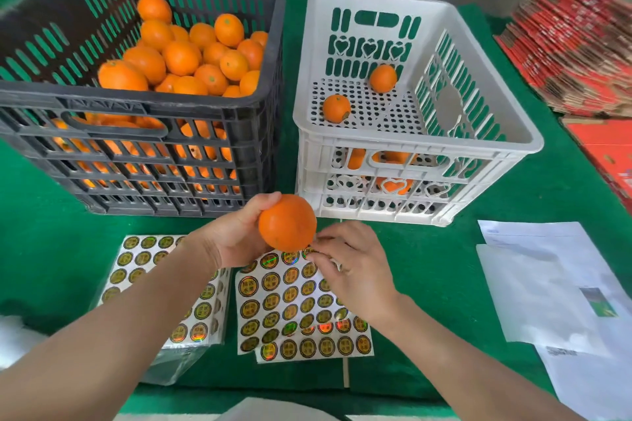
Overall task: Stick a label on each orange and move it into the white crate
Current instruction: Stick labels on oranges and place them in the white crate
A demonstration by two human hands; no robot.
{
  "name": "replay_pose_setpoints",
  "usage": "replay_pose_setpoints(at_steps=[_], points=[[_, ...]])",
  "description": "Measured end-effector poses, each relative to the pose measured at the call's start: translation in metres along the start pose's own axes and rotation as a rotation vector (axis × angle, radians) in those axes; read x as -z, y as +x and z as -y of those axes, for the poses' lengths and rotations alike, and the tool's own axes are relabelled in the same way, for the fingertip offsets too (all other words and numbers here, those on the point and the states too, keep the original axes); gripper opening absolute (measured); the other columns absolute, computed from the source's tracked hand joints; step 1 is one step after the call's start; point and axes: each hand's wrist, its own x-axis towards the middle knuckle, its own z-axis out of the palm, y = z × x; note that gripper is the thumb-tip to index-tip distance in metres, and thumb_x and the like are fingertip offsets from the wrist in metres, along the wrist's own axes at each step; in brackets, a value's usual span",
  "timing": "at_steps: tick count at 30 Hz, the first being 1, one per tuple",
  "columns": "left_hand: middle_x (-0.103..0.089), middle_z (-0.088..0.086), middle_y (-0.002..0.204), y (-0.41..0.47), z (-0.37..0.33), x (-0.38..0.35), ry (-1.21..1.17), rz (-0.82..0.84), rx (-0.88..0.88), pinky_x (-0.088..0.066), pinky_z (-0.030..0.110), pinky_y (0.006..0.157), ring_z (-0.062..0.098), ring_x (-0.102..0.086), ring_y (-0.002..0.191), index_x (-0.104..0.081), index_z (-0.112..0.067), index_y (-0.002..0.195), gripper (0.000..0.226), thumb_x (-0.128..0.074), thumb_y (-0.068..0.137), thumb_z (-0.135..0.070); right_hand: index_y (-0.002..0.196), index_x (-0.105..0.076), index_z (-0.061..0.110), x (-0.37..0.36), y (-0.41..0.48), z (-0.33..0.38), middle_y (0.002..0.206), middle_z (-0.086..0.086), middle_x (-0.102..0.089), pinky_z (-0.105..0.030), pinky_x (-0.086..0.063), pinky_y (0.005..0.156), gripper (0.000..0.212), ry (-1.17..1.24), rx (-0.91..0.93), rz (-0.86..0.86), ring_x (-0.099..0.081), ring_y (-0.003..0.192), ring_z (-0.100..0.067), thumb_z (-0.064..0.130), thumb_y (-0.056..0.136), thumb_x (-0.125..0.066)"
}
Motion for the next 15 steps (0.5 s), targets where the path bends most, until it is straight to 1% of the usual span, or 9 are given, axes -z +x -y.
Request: replay_pose_setpoints(at_steps=[2,3,5,6,9,13,15], points=[[-0.073,0.013,0.098,0.0018,0.0008,0.0011,0.013,-0.011,0.04,-0.05,0.039,0.076,0.026,-0.07,0.085,-0.057,-0.013,0.114,0.117,-0.085,0.014,-0.067,0.072,-0.072,0.005,0.0003,-0.0031,-0.0002,0.078,-0.005,-0.07,-0.038,-0.051,0.071,0.006,0.023,-0.037,0.016,-0.065,0.074,-0.023,0.002,0.071,-0.077],[-0.073,0.014,0.097,0.0022,0.0017,0.0016,0.014,-0.006,0.062,-0.052,0.039,0.075,0.026,-0.071,0.084,-0.057,-0.013,0.114,0.117,-0.085,0.014,-0.066,0.075,-0.071,0.005,0.0004,-0.0047,0.0007,0.079,-0.004,-0.069,-0.039,-0.051,0.072,0.005,0.051,-0.104,0.046,-0.065,0.075,-0.021,0.002,0.073,-0.075],[-0.073,0.013,0.098,0.0033,0.0041,0.0025,0.012,-0.003,0.077,-0.053,0.038,0.073,0.027,-0.071,0.085,-0.056,-0.014,0.116,0.118,-0.086,0.015,-0.066,0.086,-0.07,0.004,0.0009,-0.0058,0.0039,0.084,-0.005,-0.068,-0.038,-0.053,0.075,0.009,0.121,-0.269,0.111,-0.063,0.079,-0.019,0.005,0.078,-0.072],[-0.073,0.012,0.098,0.0041,0.0053,0.0025,0.022,-0.003,0.065,-0.053,0.037,0.074,0.026,-0.071,0.086,-0.056,-0.014,0.116,0.117,-0.086,0.016,-0.067,0.089,-0.071,0.004,0.0012,-0.0057,0.0048,0.086,-0.006,-0.067,-0.037,-0.053,0.077,0.011,0.143,-0.306,0.127,-0.062,0.081,-0.02,0.005,0.079,-0.072],[-0.074,0.009,0.098,0.0066,0.0063,-0.0002,0.052,-0.012,0.028,-0.052,0.033,0.074,0.022,-0.071,0.086,-0.057,-0.015,0.115,0.114,-0.083,0.018,-0.07,0.083,-0.072,0.002,0.0014,-0.0056,0.0068,0.087,-0.009,-0.067,-0.037,-0.054,0.078,0.007,0.176,-0.28,0.115,-0.063,0.082,-0.021,0.0,0.076,-0.072],[-0.074,0.007,0.096,0.0086,0.0067,-0.0032,0.044,-0.046,-0.009,-0.05,0.034,0.076,0.02,-0.072,0.084,-0.057,-0.019,0.114,0.114,-0.082,0.017,-0.072,0.094,-0.072,0.004,-0.0001,-0.0099,0.0084,0.094,-0.007,-0.066,-0.029,-0.049,0.085,0.018,0.153,-0.336,0.098,-0.061,0.09,-0.02,0.006,0.076,-0.074],[-0.074,0.01,0.097,0.0095,0.0074,-0.0041,0.021,-0.055,-0.015,-0.049,0.037,0.079,0.023,-0.071,0.086,-0.057,-0.018,0.115,0.115,-0.083,0.015,-0.07,0.088,-0.073,0.005,-0.0008,-0.0106,0.0094,0.089,-0.007,-0.066,-0.028,-0.049,0.08,0.016,0.141,-0.321,0.051,-0.061,0.086,-0.02,0.006,0.073,-0.077]])
